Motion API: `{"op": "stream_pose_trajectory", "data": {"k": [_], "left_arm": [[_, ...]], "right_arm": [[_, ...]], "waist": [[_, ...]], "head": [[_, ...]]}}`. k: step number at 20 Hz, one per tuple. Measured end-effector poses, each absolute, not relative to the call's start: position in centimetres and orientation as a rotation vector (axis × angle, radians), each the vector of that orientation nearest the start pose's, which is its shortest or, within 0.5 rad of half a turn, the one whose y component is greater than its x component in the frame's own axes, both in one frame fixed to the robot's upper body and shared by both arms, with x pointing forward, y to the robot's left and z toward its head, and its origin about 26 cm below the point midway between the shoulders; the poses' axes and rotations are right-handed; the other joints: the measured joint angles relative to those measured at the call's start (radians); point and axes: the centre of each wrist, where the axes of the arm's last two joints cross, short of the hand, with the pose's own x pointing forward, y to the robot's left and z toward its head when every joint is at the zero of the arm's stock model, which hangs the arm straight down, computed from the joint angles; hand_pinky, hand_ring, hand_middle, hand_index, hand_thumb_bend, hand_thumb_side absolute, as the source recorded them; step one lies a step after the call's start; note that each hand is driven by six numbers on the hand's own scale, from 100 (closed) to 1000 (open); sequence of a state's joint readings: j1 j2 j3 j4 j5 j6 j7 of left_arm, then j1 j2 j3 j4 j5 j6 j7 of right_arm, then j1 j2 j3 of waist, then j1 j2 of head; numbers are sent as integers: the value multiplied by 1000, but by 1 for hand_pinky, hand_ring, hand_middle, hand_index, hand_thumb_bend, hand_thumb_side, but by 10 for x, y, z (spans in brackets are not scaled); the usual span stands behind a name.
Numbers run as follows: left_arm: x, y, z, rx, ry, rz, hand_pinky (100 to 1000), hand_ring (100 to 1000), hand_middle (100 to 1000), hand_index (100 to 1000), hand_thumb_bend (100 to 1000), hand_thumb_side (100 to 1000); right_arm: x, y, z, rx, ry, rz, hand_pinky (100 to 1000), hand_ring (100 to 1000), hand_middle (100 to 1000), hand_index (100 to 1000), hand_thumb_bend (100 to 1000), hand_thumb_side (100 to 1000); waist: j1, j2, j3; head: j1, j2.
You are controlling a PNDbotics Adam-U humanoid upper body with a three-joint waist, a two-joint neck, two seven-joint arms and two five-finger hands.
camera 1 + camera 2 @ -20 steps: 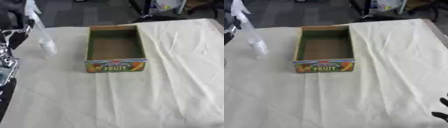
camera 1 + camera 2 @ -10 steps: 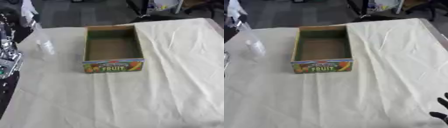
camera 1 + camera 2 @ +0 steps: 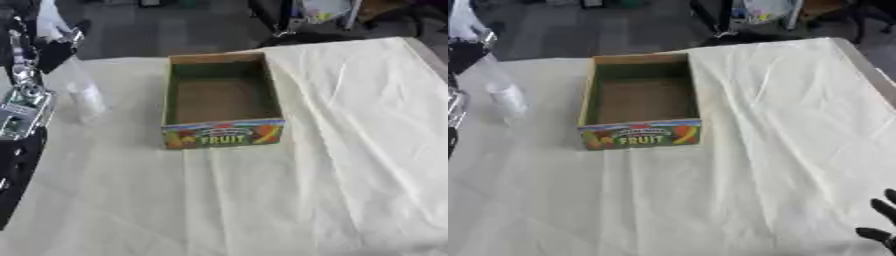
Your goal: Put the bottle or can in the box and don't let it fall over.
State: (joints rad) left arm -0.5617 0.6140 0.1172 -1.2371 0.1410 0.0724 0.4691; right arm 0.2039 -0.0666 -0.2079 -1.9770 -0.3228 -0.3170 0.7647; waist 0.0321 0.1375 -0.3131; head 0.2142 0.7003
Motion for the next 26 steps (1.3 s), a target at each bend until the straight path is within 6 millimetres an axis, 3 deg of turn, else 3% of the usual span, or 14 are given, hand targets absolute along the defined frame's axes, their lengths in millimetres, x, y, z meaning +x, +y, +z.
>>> {"op": "stream_pose_trajectory", "data": {"k": [21, 26], "left_arm": [[399, 423, 183, 728, -1745, 182, 808, 828, 641, 884, 775, 271], [400, 427, 184, 726, -1728, 165, 829, 875, 650, 886, 773, 270]], "right_arm": [[212, -316, 56, 375, -2119, 510, 789, 1000, 1000, 1000, 100, 470], [212, -316, 56, 375, -2119, 512, 790, 1000, 1000, 1000, 100, 470]], "waist": [[-3, 1, -7], [-3, 2, -8]], "head": [[-1, -9], [-1, -10]]}}
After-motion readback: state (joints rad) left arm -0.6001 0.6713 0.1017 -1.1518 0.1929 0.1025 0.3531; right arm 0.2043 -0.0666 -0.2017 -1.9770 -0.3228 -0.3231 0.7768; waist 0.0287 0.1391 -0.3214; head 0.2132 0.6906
